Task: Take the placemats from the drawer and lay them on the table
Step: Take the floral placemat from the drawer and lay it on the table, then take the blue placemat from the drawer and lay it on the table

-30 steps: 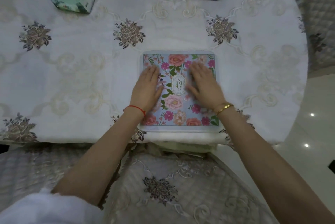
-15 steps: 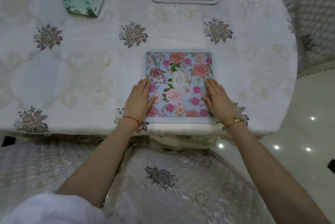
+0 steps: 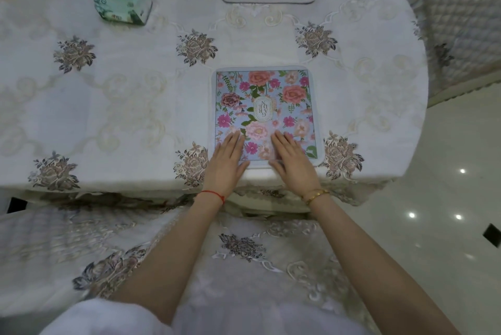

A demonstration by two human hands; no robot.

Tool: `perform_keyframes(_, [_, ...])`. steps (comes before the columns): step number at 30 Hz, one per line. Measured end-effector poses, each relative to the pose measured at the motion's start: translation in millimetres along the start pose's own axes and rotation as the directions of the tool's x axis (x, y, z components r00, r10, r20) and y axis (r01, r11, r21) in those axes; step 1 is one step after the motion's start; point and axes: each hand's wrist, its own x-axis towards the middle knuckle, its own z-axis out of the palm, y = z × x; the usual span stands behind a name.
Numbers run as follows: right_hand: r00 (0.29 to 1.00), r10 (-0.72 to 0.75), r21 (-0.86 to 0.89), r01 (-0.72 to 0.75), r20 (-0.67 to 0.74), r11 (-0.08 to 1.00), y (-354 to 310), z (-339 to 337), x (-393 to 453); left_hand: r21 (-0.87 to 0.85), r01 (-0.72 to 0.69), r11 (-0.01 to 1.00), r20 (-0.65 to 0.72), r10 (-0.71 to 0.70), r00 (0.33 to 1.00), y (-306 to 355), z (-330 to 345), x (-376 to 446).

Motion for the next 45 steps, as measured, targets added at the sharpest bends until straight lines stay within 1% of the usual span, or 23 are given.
perform_keyframes(6, [0.993, 0.100, 0.010, -0.100, -0.057, 0.995, 29, -16, -33, 0.000, 0.051, 0.999, -0.007, -0.051, 0.999, -24, -11, -20])
perform_keyframes(9, [0.971, 0.214, 0.050, -0.210, -0.108, 0.976, 34, -24, -50, -0.001, 0.056, 0.998, 0.007, -0.056, 0.998, -24, -20, -31])
perform_keyframes(11, [0.951, 0.270, 0.078, -0.261, -0.150, 0.962, 33, -33, -63, -0.033, 0.052, 0.998, -0.022, -0.053, 0.998, -20, -29, -41])
perform_keyframes(16, [0.939, 0.258, 0.083, -0.245, -0.227, 0.966, 13, -53, -95, -0.074, -0.050, 0.996, -0.143, 0.039, 0.989, -3, -53, -64])
perform_keyframes(21, [0.899, 0.272, 0.121, -0.245, -0.343, 0.962, -10, -64, -144, -0.111, -0.172, 0.979, -0.281, 0.135, 0.950, 27, -75, -89])
perform_keyframes(23, [0.873, 0.304, 0.150, -0.266, -0.382, 0.952, -11, -67, -167, -0.106, -0.213, 0.971, -0.299, 0.173, 0.939, 39, -80, -97])
perform_keyframes(27, [0.816, 0.347, 0.164, -0.306, -0.462, 0.938, -8, -74, -215, -0.098, -0.273, 0.957, -0.263, 0.240, 0.935, 67, -87, -107])
perform_keyframes(30, [0.763, 0.412, 0.187, -0.370, -0.499, 0.910, -3, -82, -253, -0.106, -0.331, 0.937, -0.245, 0.298, 0.923, 93, -90, -111])
perform_keyframes(32, [0.718, 0.474, 0.221, -0.423, -0.509, 0.879, 4, -86, -279, -0.106, -0.379, 0.919, -0.216, 0.351, 0.911, 113, -91, -112])
perform_keyframes(36, [0.612, 0.563, 0.282, -0.498, -0.555, 0.820, 18, -91, -337, -0.100, -0.484, 0.869, -0.183, 0.462, 0.868, 164, -87, -118])
perform_keyframes(38, [0.575, 0.597, 0.313, -0.520, -0.559, 0.795, 27, -90, -368, -0.087, -0.521, 0.849, -0.172, 0.502, 0.847, 193, -82, -122])
perform_keyframes(41, [0.542, 0.645, 0.342, -0.558, -0.539, 0.756, 48, -87, -416, -0.082, -0.560, 0.824, -0.140, 0.547, 0.825, 235, -62, -126])
perform_keyframes(45, [0.490, 0.705, 0.411, -0.580, -0.513, 0.703, 86, -88, -483, -0.110, -0.569, 0.815, -0.115, 0.558, 0.822, 304, -30, -137])
